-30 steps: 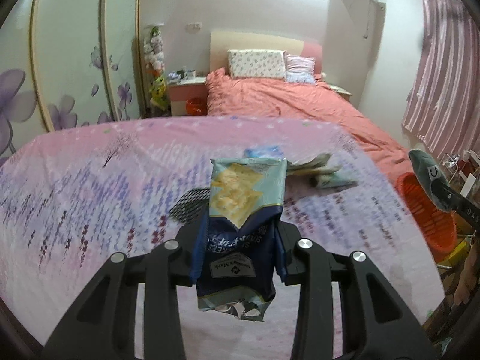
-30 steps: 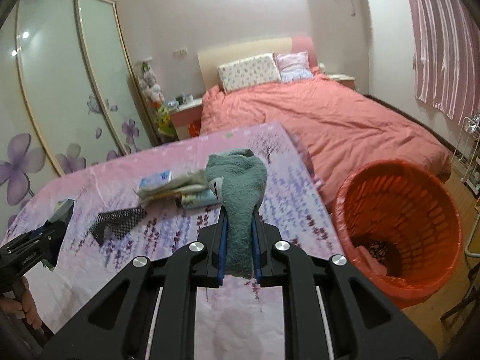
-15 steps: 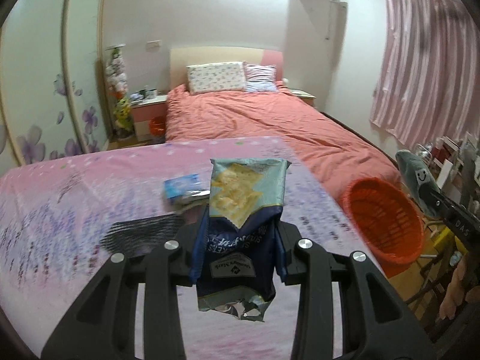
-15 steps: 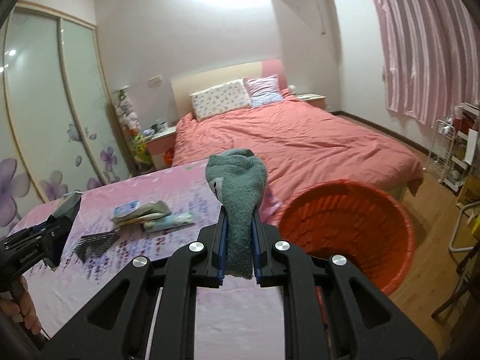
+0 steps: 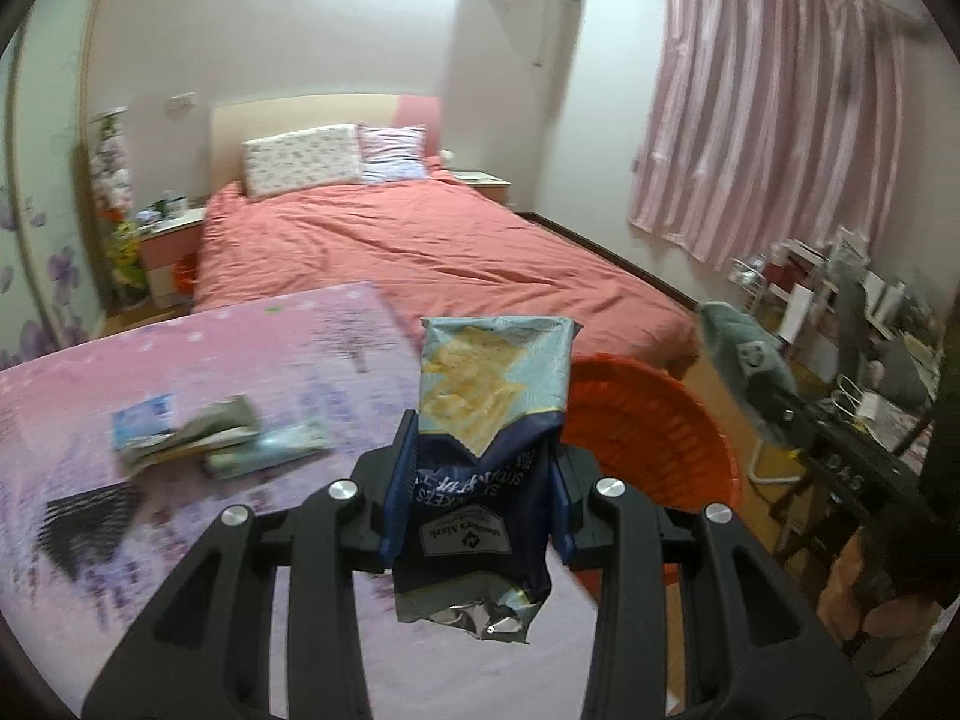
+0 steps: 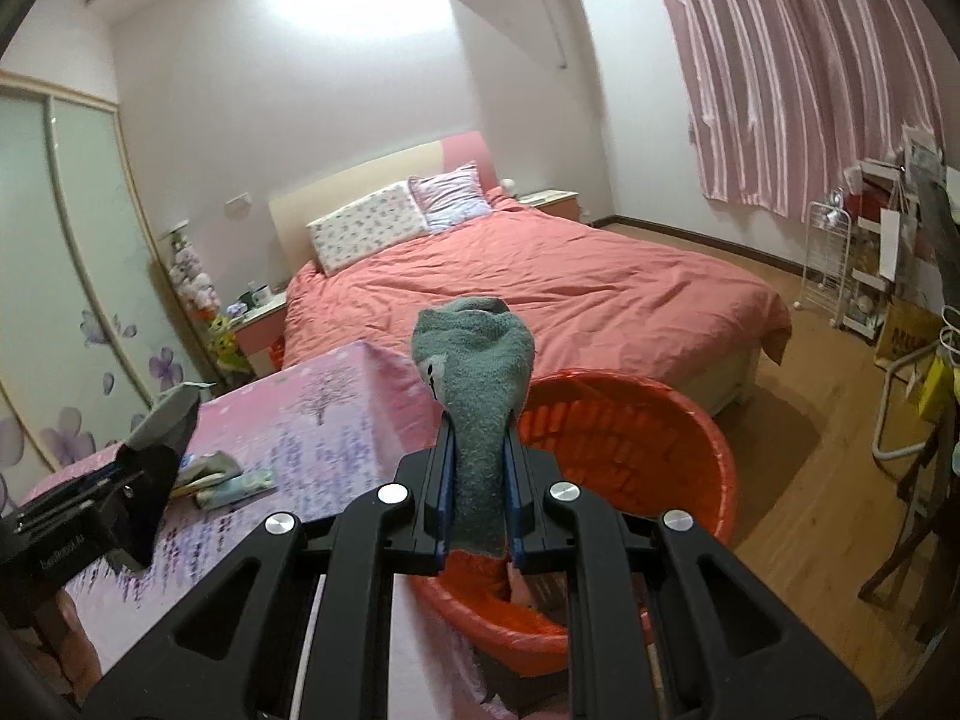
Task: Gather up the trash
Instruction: 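Carry the snack bag and smiley sock over the orange basket and open both tools, then return to the bed and grasp the black checkered mesh with the left tool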
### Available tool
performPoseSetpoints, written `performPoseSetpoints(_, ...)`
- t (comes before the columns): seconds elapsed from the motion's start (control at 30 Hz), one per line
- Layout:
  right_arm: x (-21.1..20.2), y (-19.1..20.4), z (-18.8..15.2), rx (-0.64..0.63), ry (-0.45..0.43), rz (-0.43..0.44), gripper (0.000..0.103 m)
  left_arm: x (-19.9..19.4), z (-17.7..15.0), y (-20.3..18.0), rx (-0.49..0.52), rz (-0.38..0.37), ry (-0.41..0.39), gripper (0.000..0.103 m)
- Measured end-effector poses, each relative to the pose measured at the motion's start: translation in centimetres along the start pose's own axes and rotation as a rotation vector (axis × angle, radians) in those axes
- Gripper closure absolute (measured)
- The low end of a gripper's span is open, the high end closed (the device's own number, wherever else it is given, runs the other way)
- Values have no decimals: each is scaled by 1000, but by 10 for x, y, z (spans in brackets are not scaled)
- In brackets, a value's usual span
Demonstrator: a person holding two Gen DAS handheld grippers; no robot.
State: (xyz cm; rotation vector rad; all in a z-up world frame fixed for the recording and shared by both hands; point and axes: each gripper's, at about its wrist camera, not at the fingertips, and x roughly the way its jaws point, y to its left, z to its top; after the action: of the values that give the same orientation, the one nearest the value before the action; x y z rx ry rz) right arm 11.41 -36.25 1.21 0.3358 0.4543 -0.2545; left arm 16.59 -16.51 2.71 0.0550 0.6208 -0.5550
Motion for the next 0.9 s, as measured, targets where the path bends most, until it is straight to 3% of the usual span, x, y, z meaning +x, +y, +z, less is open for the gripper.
performPoseSetpoints(0.3, 26, -39, -1, 68, 29, -15, 89, 68, 5, -52, 48, -100, 61, 65)
performPoseSetpoints(0.43, 38, -49, -3, 95, 48, -13, 86, 105, 5, -65, 43, -120, 114, 58)
performPoseSetpoints(0.53, 50, -55, -7, 117, 74, -17, 72, 127, -1, -63, 47, -96, 147, 44)
performPoseSetpoints(0.6, 54, -57, -11, 123, 88, -24, 62, 137, -5, -59, 49, -80, 171, 39)
performPoseSetpoints(0.9, 49, -44, -20, 79, 107, -46, 49, 123, -20, -23, 73, 16, 161, 28)
